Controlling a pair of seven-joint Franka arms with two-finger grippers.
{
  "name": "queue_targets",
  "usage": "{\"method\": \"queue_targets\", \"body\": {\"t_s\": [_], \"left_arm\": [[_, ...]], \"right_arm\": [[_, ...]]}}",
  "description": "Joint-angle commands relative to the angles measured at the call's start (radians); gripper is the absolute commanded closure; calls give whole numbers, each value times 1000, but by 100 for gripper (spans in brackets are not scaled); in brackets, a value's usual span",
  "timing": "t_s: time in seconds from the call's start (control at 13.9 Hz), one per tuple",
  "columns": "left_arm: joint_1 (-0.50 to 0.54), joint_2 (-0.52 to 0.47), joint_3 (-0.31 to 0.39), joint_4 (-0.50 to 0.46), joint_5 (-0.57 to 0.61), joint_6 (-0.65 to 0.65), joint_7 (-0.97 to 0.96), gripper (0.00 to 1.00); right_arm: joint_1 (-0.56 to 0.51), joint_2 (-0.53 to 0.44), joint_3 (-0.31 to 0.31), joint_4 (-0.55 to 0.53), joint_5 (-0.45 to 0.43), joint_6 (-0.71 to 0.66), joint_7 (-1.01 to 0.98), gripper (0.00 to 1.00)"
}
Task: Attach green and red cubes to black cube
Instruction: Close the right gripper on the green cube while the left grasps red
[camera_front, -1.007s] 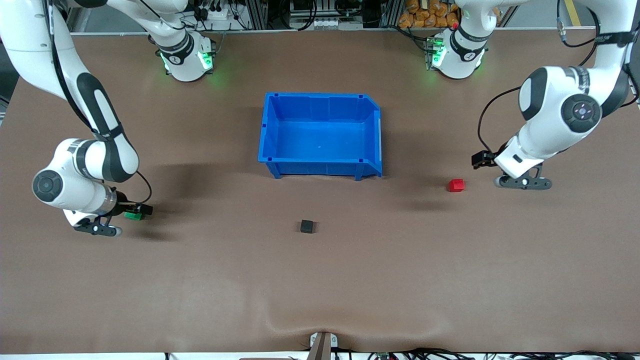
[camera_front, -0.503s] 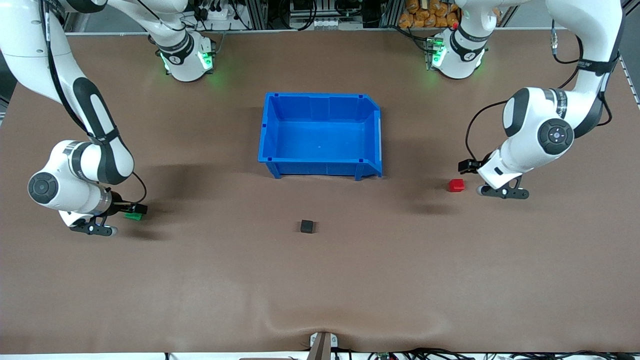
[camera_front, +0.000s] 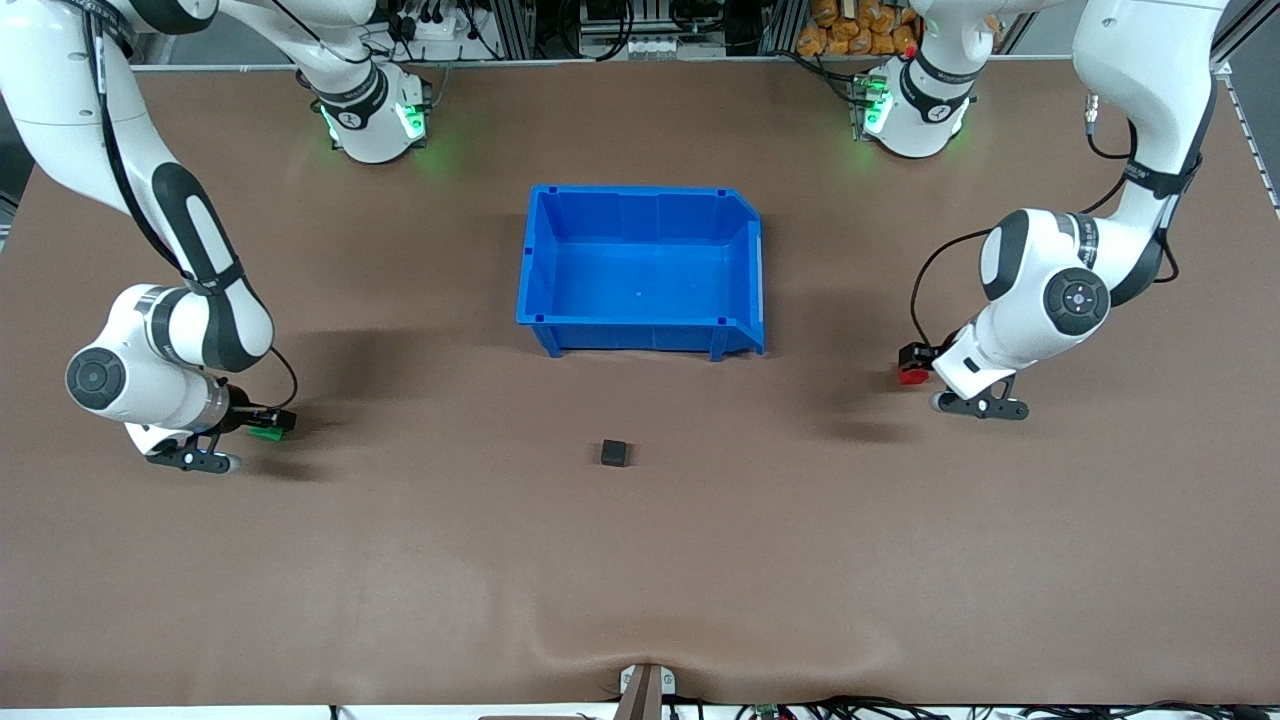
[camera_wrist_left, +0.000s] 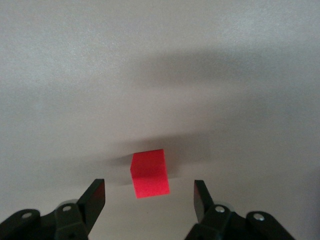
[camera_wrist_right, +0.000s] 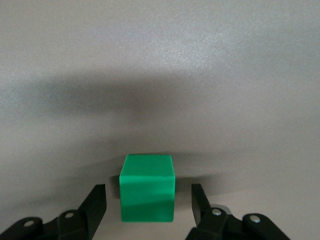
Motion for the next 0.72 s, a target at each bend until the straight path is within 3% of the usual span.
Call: {"method": "queue_targets", "body": {"t_s": [0.0, 0.36, 0.5, 0.65], "left_arm": [[6, 12, -1, 9, 2, 8, -11, 26], [-3, 41, -1, 9, 9, 22, -112, 30], [0, 50, 1, 8, 15, 28, -114, 30], [3, 61, 2, 8, 15, 36, -114, 33]], "right_arm": [[-16, 11, 10, 16, -11, 5, 4, 28], [-16, 11, 10, 17, -11, 6, 4, 43], [-16, 13, 10, 17, -11, 6, 4, 59], [-16, 11, 12, 19, -11, 8, 2, 81]]}}
